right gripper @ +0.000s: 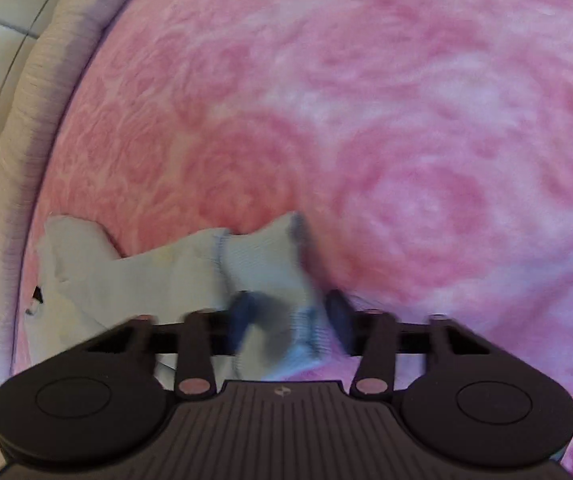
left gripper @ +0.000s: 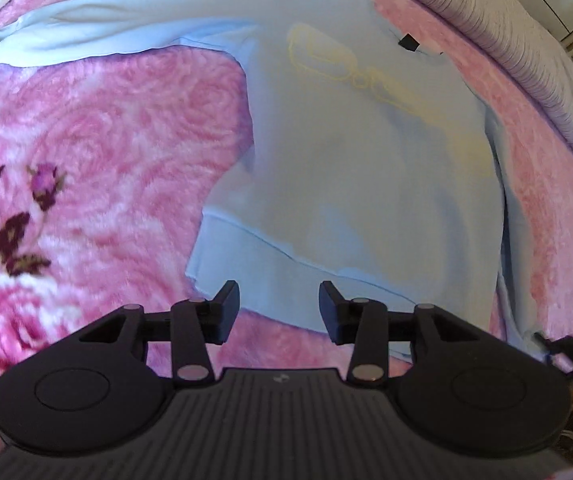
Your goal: Fold clothes
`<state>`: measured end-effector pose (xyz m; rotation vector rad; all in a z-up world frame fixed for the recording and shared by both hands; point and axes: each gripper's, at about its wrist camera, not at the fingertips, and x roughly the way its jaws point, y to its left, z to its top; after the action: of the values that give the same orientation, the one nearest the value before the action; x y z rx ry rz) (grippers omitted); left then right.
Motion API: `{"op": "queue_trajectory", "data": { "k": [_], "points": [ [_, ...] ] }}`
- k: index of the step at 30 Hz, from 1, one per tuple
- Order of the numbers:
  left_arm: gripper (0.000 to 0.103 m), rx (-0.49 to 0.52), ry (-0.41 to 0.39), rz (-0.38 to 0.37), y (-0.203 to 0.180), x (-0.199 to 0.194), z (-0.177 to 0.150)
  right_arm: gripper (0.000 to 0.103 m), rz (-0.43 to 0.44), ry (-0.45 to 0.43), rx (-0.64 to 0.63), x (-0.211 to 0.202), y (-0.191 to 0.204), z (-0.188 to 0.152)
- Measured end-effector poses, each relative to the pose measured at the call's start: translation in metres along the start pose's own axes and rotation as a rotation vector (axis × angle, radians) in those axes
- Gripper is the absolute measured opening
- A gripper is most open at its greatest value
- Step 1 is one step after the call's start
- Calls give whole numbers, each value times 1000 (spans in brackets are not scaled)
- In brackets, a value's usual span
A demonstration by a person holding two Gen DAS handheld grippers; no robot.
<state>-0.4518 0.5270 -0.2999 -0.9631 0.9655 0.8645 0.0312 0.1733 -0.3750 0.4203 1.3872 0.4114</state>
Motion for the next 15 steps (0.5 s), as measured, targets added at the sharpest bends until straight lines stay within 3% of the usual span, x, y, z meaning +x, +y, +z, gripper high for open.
{"op": "queue_trajectory", "data": {
  "k": [3,7,8,9,10,11,12,14,15],
  "points": [
    [38,14,-24,5,-7,-15,-6,9,81,-125,-145,-44,21,21],
    [44,17,-40,26,-6,-19,-8,9,16,-329,-330,-114,27,65],
    [44,17,-44,32,-5,-20,-9,10,-43,-322,-320,-113,21,78],
    [44,11,-41,40,-2,-18,-9,27,-109,-308,-305,-111,14,90],
    [44,1,-38,43,2,-16,-9,36,-186,-305,-278,-107,8,97],
    [44,-9,-35,45,6,-14,-9,36,-239,-297,-252,-102,2,100],
    [44,-24,-33,44,12,-13,-9,36,-243,-277,-229,-99,-3,99],
    [45,-54,-30,42,24,-9,-9,38,-163,-234,-221,-93,-2,79],
    [46,-82,-28,31,31,-6,-8,44,-114,-190,-231,-87,1,62]
  ]
}}
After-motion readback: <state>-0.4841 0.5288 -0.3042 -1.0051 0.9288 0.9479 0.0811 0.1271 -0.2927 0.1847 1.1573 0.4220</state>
